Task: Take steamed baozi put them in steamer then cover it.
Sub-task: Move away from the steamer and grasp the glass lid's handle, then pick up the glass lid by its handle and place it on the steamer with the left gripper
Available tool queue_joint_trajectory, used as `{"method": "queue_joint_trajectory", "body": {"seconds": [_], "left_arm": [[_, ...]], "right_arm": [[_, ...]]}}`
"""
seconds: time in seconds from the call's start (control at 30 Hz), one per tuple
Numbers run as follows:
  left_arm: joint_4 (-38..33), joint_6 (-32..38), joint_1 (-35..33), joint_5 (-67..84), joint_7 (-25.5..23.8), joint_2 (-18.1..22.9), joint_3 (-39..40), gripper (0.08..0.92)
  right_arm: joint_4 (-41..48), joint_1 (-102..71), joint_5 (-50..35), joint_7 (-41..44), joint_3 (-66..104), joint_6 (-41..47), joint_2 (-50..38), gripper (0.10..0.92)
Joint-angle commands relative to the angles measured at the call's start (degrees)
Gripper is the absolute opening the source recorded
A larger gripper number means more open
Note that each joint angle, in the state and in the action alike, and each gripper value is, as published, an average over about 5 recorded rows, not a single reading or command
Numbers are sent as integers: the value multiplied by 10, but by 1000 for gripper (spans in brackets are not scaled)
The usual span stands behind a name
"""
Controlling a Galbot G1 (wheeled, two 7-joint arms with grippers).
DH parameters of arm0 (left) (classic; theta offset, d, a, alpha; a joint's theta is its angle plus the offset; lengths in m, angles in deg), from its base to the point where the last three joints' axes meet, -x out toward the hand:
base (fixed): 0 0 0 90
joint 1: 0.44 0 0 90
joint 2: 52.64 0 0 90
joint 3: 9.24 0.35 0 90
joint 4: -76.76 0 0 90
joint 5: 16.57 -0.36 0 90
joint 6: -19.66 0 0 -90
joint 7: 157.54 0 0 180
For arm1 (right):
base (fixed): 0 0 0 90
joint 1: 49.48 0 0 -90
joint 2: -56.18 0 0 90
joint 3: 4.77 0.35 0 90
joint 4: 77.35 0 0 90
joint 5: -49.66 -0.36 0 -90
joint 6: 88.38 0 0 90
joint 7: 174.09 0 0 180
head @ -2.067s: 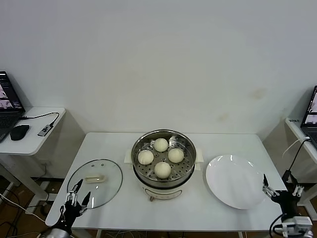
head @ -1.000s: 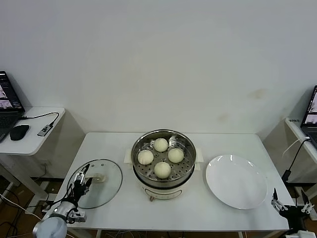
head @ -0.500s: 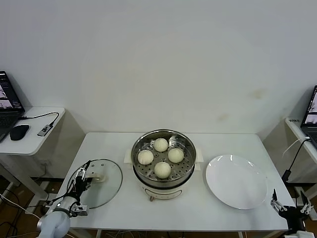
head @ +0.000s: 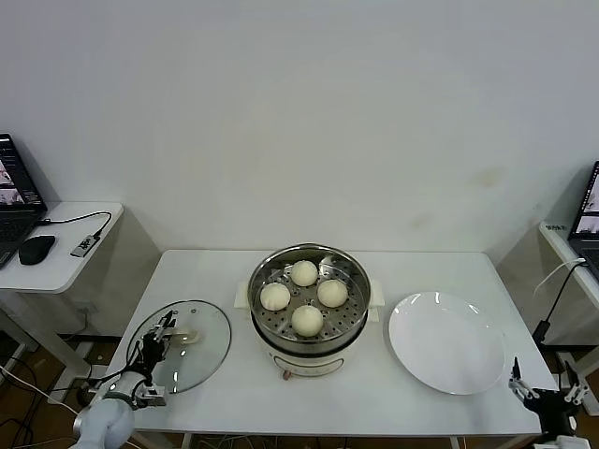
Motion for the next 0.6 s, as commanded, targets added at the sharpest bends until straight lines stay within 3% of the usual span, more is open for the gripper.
{"method": "queue_joint_trajectory", "body": {"seconds": [0.03,0.17,0.27,0.6], "left_arm": [[0,22,0,18,35,-1,-7,307],[-51,22,-23,36,40,-11,-20,193],[-113,13,-59,61,31,-29,-35,153],[-318,-54,-154,182,-67,-110,-120,151]], "right_arm": [[-1,-1,1,4,-9,-17,0,823],[-8,-3,3,7,-19,-22,-1,823],[-14,-5,3,8,-25,-24,-2,823],[-29,-17,8,11,-37,-29,-5,823]]}}
